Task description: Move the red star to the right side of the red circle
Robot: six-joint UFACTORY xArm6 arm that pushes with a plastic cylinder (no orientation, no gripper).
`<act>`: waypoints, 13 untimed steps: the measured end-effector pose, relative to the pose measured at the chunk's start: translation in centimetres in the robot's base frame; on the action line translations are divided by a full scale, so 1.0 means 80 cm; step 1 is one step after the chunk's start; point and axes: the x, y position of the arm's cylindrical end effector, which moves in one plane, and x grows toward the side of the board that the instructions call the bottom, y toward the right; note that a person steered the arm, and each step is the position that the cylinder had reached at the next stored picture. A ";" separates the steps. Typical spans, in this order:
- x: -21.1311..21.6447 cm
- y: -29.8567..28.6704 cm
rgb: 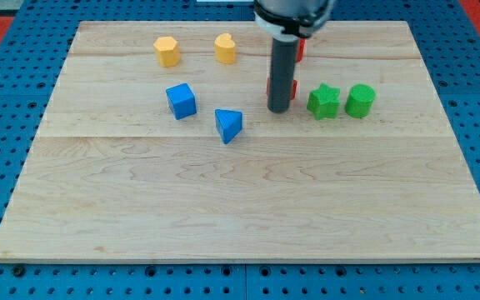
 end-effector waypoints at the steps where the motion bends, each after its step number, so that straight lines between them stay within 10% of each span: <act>1: -0.009 -0.021; 13: -0.104 0.132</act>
